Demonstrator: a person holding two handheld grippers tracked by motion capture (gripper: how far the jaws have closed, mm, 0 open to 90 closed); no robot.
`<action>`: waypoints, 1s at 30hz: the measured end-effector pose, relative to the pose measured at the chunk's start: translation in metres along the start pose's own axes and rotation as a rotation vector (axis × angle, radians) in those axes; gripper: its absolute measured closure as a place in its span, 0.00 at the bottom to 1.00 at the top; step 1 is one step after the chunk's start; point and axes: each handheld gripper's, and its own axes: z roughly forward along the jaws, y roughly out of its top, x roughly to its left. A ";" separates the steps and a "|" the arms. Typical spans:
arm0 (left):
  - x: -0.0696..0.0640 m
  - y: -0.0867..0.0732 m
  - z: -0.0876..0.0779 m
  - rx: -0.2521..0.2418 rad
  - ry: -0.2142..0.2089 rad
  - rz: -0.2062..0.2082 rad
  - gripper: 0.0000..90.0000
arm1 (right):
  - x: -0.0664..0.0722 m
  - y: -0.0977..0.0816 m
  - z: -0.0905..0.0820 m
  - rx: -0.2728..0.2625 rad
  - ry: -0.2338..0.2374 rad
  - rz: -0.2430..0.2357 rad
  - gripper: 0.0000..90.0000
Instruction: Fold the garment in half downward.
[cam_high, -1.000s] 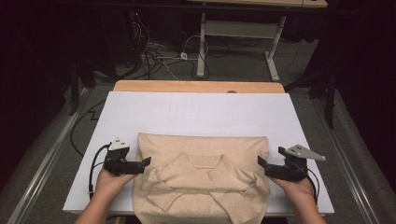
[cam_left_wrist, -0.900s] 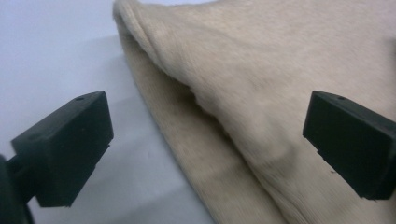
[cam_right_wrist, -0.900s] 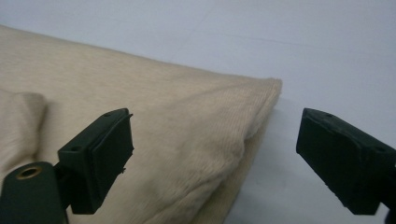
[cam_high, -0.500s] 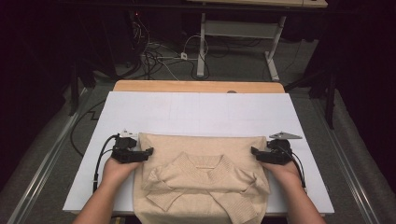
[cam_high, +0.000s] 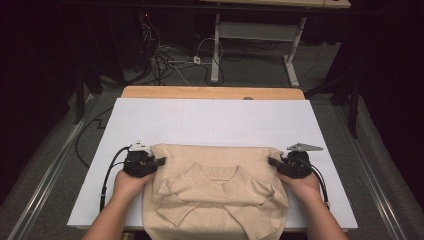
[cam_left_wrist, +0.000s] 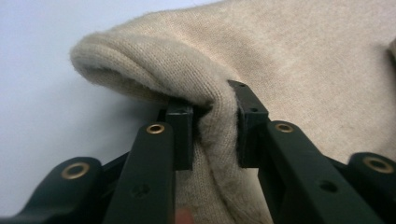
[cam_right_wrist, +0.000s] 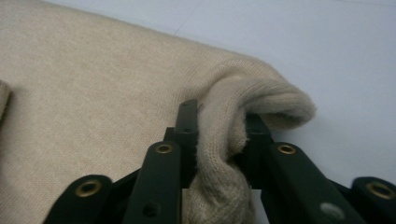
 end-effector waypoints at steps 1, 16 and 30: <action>-0.001 0.000 -0.001 -0.003 0.006 0.007 0.80 | 0.001 0.000 -0.001 -0.004 -0.003 -0.002 0.85; 0.003 0.036 -0.015 -0.075 0.077 0.058 0.81 | 0.005 0.029 -0.017 -0.160 -0.084 -0.064 0.88; 0.016 0.063 0.010 -0.058 0.106 0.044 0.72 | -0.020 0.056 0.012 -0.112 -0.109 -0.010 0.72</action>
